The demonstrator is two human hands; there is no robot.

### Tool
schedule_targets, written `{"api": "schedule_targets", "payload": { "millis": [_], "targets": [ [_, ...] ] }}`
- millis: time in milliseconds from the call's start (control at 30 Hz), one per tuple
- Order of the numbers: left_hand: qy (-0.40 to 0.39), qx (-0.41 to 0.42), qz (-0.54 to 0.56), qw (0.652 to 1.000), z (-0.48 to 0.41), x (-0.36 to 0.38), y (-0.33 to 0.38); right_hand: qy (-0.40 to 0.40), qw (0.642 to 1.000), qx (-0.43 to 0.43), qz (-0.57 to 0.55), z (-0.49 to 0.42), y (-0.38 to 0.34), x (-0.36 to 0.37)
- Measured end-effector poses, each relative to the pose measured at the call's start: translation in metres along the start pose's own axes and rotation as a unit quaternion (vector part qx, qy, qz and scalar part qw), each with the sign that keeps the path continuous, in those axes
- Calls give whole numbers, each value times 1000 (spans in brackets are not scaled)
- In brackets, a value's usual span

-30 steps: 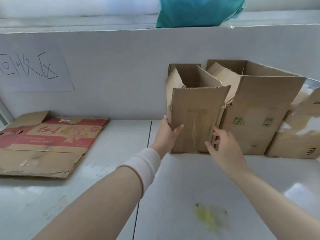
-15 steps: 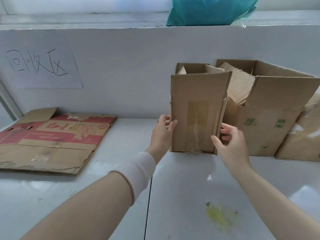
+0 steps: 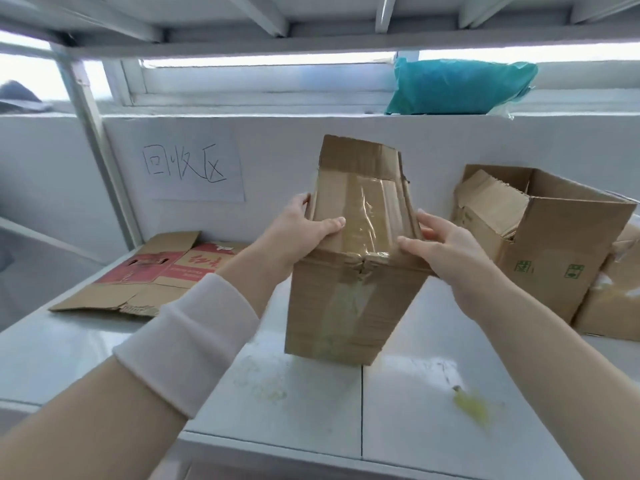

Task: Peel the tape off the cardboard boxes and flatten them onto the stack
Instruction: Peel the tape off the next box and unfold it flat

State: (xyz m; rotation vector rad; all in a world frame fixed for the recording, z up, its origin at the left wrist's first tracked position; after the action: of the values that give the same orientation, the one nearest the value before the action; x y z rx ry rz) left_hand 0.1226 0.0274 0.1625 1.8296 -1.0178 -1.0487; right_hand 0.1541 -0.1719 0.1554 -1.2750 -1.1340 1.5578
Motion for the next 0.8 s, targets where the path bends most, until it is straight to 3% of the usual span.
{"api": "schedule_targets", "payload": {
  "millis": [167,267,367,433,533,800],
  "targets": [
    [-25,-84,46,995,24,-6,-20,-38,996,33,75,10,-5,24],
    [-19,-102,63,993,24,-4,-23,23,983,8,180,12,-11,20],
    [-13,-117,65,991,21,2,-25,140,904,-72,397,29,-32,18],
    [-3,-126,63,990,19,4,-29,141,861,-69,483,38,-35,28],
    [9,-117,52,992,17,6,-30,127,832,-27,539,34,-32,37],
    [37,-102,59,992,19,-2,-32,91,869,35,486,30,-35,47]
  ]
}}
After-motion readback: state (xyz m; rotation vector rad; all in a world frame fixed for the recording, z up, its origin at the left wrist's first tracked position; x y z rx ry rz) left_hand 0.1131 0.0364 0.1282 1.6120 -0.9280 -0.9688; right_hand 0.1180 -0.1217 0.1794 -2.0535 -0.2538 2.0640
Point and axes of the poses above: each hand's wrist, its own z-axis away from the middle knuckle, its own x-axis out of the palm, y = z × x, the point moved 8 cm from there along -z, towards the middle knuckle, and after that the axes turned 15 degrees about x, right-handed, at the moved point
